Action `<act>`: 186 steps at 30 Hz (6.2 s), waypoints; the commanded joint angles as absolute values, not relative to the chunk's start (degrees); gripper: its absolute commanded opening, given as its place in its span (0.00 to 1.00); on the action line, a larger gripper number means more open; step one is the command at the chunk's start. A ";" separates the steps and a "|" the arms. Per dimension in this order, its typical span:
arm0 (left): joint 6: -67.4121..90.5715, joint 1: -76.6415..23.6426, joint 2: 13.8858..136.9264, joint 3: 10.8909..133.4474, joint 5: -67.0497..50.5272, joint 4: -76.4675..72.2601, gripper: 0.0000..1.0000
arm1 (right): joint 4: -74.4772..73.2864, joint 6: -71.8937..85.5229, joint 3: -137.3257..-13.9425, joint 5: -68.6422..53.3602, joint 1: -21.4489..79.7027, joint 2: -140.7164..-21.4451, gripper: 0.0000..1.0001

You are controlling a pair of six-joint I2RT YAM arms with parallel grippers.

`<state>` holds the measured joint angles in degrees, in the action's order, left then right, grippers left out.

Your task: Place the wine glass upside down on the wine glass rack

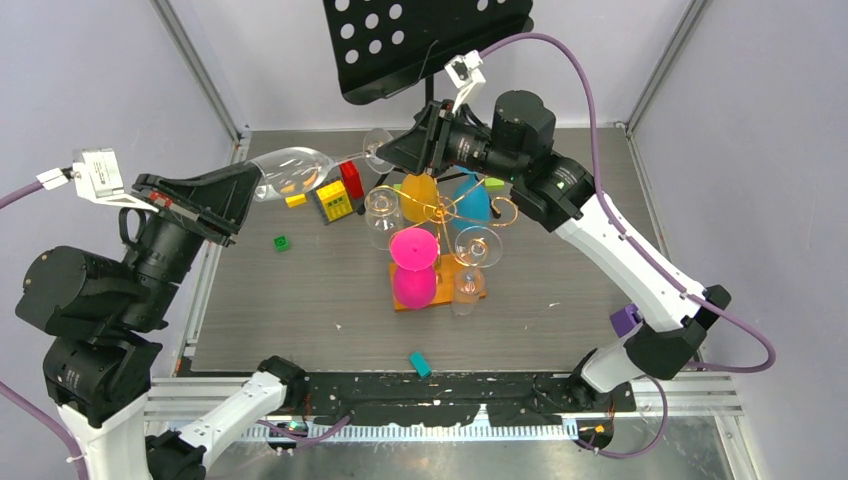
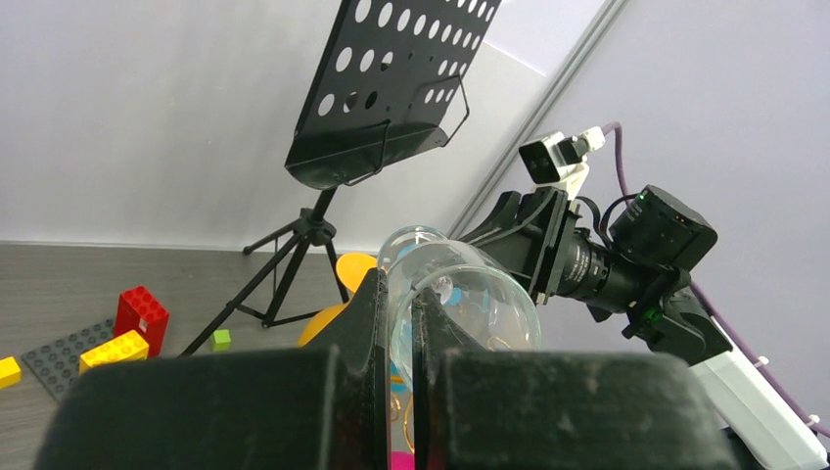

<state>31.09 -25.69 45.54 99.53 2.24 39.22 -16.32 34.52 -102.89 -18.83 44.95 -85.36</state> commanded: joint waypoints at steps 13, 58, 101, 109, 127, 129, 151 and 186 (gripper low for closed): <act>31.97 -25.31 44.50 96.99 1.77 30.45 0.22 | -9.26 33.70 -100.39 -13.20 45.30 -79.18 0.05; -3.53 -43.01 48.89 81.89 -36.14 16.46 0.61 | -3.90 -17.24 -86.26 -60.96 42.44 -60.14 0.05; -10.64 -53.70 59.77 92.47 -25.53 28.60 0.00 | -4.03 -17.54 -82.90 -58.01 42.38 -59.36 0.28; -13.64 -53.79 60.32 93.51 -22.96 29.48 0.00 | -2.01 -16.88 -80.12 -51.85 42.40 -56.79 0.43; -23.64 -61.29 64.06 101.11 -13.26 34.30 0.00 | -34.44 10.15 -86.17 -28.82 42.46 -54.49 0.52; -25.03 -62.71 64.88 101.69 -11.03 34.49 0.00 | -31.65 14.98 -83.01 -31.56 42.45 -52.77 0.54; -30.01 -68.82 70.19 107.42 -4.64 35.35 0.00 | -20.05 23.67 -69.91 -34.76 42.45 -48.19 0.62; -19.27 -68.03 63.55 96.50 10.28 23.63 0.90 | -36.01 13.37 -76.50 -7.14 40.72 -37.80 0.05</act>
<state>-25.43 -69.14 64.99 97.65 2.79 27.31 -31.14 20.80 -71.79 -24.93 41.19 -42.09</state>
